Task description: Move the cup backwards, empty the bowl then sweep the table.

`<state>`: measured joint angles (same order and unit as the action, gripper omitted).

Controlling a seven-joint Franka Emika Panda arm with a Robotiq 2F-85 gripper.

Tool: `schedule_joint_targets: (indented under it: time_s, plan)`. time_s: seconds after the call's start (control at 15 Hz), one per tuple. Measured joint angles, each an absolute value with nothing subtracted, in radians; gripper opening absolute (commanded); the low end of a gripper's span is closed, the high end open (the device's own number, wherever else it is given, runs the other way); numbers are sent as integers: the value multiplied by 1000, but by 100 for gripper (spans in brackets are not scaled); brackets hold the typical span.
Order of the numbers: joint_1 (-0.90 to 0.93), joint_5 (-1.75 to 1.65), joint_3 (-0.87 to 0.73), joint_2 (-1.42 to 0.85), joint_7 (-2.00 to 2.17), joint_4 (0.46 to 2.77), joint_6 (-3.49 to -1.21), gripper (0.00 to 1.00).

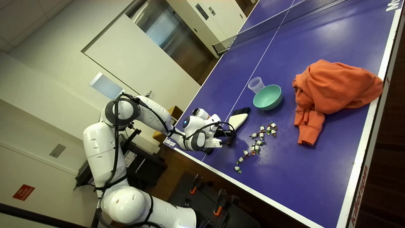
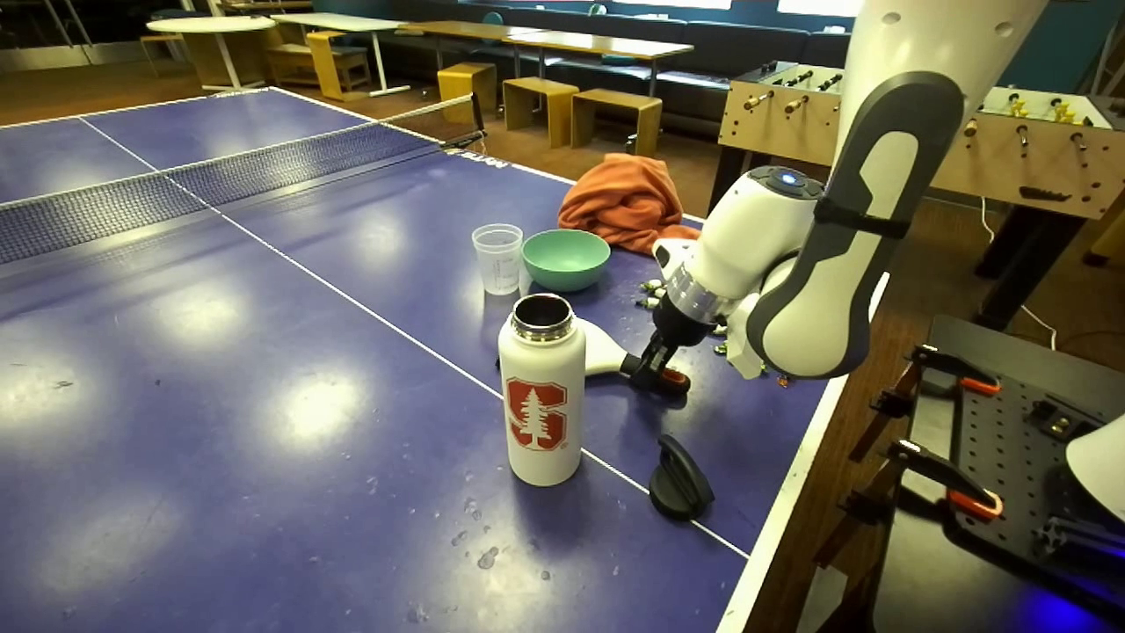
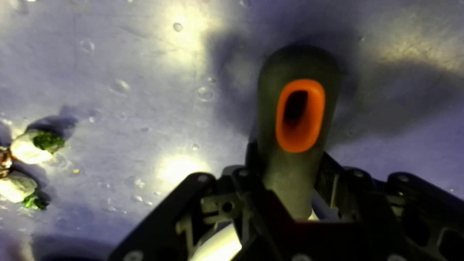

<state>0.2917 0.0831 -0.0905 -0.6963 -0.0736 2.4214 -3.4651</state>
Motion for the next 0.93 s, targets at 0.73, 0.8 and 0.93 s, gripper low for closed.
schedule_joint_targets:
  time_s: [0.73,0.8,0.93]
  plan:
    - [486,3,-347,-532,-169,2430,-3219,38]
    - [484,2,-347,-532,-169,2430,-3219,38]
    - [485,2,-346,-546,-168,2430,-3221,38]
